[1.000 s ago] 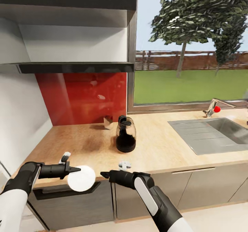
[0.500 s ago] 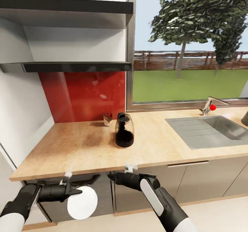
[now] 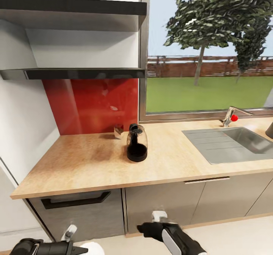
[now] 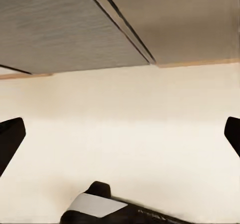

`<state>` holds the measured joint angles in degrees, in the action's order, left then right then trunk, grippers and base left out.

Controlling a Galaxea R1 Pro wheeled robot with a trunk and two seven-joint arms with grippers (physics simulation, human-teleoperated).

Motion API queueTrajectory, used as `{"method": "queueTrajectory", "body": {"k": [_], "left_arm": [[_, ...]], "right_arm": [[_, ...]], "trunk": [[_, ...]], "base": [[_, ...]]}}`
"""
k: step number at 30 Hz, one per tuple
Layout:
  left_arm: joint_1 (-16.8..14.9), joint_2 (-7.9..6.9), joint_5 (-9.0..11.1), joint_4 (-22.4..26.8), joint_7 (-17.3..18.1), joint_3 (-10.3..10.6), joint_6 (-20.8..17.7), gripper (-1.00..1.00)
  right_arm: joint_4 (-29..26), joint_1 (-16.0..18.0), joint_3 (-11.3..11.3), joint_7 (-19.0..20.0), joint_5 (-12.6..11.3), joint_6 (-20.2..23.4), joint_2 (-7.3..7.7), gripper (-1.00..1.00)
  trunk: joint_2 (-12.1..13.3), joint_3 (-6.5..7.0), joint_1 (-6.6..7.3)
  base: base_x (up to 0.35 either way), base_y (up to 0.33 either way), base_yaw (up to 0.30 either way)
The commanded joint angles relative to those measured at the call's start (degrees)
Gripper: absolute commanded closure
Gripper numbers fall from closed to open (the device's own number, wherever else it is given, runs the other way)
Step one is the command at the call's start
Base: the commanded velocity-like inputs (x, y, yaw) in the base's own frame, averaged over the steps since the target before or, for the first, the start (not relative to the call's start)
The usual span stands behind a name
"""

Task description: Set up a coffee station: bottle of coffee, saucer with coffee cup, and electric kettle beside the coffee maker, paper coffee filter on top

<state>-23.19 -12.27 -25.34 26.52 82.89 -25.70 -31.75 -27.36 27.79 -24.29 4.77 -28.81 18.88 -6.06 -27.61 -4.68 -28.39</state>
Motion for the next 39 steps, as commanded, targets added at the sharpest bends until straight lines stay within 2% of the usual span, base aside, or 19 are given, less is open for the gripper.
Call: {"method": "queueTrajectory", "body": {"k": [1, 4, 5, 7, 9, 10, 12, 14, 15, 17, 22, 29, 39], "left_arm": [[0.0, 0.04, -0.6, -1.2, 0.3, -0.5, 0.4, 1.0], [0.2, -0.01, -0.1, -3.4, 0.1, -0.8, 2.6, 1.0], [0.3, -0.01, 0.7, -5.0, 0.0, -1.5, 4.9, 1.0], [0.3, -0.03, 1.9, -7.2, 0.0, -4.1, 7.9, 1.0], [0.3, 0.02, 2.2, -7.7, -0.5, -5.9, 8.7, 1.0], [0.3, 0.09, 2.4, -7.9, -2.5, -6.6, 9.0, 1.0], [0.3, 0.14, 3.1, -8.0, -5.2, -7.0, 9.3, 1.0], [0.3, 0.14, 4.0, -8.2, -7.2, -7.1, 10.5, 1.0], [1.8, 0.01, 8.9, -12.8, -12.0, -9.1, 19.0, 1.0], [3.0, -0.02, 10.9, -13.6, -13.9, -10.5, 21.1, 1.0], [3.8, -0.01, 13.0, -14.4, -17.2, -12.0, 23.8, 1.0], [4.4, 0.07, 15.6, -15.1, -19.7, -12.3, 26.5, 1.0], [4.5, 0.2, 16.0, -16.8, -19.9, -12.3, 26.9, 1.0]], "right_arm": [[2.6, 0.1, -0.1, -0.1, 0.4, -0.3, 0.04, -1.0], [8.9, 0.1, -0.1, -0.2, 2.1, -1.4, 0.11, -1.0], [13.0, 0.1, -0.1, -0.2, 4.0, -2.4, 0.66, -1.0], [18.6, 0.1, -0.1, -0.3, 7.5, -3.6, 2.91, -1.0], [20.7, 0.1, 0.0, -0.4, 8.4, -3.8, 4.83, -1.0], [21.5, 0.1, 0.0, -0.4, 8.7, -3.8, 5.76, -1.0], [22.0, 0.1, -0.1, -0.4, 8.9, -3.8, 6.12, -1.0], [22.2, 0.1, -0.1, -0.4, 9.0, -3.9, 6.24, -1.0], [25.3, 0.1, -0.1, -0.4, 9.1, -7.0, 6.4, -1.0], [25.6, -0.1, -0.1, -0.4, 9.2, -8.3, 6.4, -1.0], [25.7, -0.5, -0.1, -0.4, 9.2, -8.7, 6.36, -1.0], [25.7, -0.7, -0.1, -0.3, 9.0, -8.9, 6.32, -1.0], [25.7, -1.3, 0.0, -0.3, 8.7, -8.9, 6.4, -1.0]], "trunk": [[-0.1, -0.1, -0.03], [-0.1, -0.1, -0.03], [-0.1, -0.1, -0.03], [-0.1, -0.1, -0.03], [-0.1, -0.1, -0.03], [-0.1, -0.1, -0.03], [-0.1, -0.1, -0.03], [-0.1, -0.1, -0.03], [-0.1, -0.1, -0.03], [-0.1, -0.07, -0.03], [-0.1, 0.12, -0.03], [-0.1, 0.4, -0.03], [-0.1, 0.78, -0.03]], "base": [[0.0, 0.0, 0.0], [0.0, 0.0, 0.0], [0.0, 0.0, 0.0], [0.0, 0.0, 0.0], [0.0, 0.0, 0.0], [0.0, 0.0, 0.0], [0.0, 0.0, -0.017], [0.0, 0.0, -0.043], [0.0, 0.0, -0.003], [0.0, 0.0, -0.061], [0.0, 0.0, -0.173], [0.0, 0.0, -0.235], [-0.003, -0.001, -0.252]]}}
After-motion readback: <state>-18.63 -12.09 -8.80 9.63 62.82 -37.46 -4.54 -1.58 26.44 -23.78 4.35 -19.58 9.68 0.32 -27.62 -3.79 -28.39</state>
